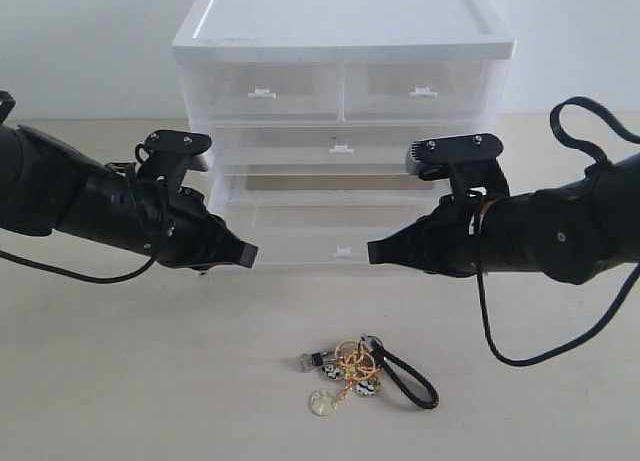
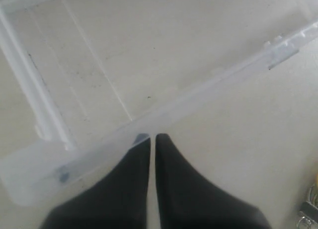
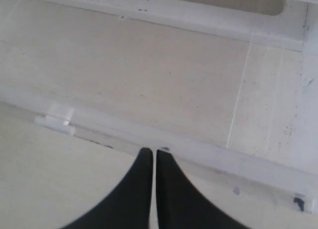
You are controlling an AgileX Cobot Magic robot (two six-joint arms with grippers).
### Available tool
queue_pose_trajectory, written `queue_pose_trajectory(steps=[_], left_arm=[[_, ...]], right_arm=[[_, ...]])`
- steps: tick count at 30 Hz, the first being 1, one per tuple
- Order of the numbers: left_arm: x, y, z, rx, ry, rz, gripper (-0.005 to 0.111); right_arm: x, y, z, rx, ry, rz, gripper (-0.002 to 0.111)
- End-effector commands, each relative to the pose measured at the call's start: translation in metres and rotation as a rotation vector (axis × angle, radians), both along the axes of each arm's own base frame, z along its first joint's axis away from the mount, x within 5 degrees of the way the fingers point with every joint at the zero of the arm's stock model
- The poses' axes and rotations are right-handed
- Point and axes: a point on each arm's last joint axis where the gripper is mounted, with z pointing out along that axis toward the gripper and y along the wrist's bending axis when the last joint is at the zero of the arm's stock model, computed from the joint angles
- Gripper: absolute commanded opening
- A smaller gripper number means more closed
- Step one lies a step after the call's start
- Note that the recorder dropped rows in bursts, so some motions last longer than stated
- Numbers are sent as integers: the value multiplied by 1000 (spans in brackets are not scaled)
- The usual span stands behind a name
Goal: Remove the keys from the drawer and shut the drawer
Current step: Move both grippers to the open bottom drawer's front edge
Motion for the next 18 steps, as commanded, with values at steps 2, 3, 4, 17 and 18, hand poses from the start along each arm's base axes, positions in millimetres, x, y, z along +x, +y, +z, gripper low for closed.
queue_pose_trajectory(steps=[2,3,4,17,18], left_arm=[[7,-6,7,-23,-25,8,4],[8,-6,8,-25,-29,8,4],[8,-6,9,-26,-31,8,4],[14,-6,13,-11,-66,22,4],[15,-5,13,3,-77,23,4]], right_arm=[[6,0,6,11,-39,-1,0],[7,1,7,15,-47,-1,0],[8,1,8,17,-52,-1,0],[16,5,16,38,-96,0,0],[16,5,16,37,-95,0,0]])
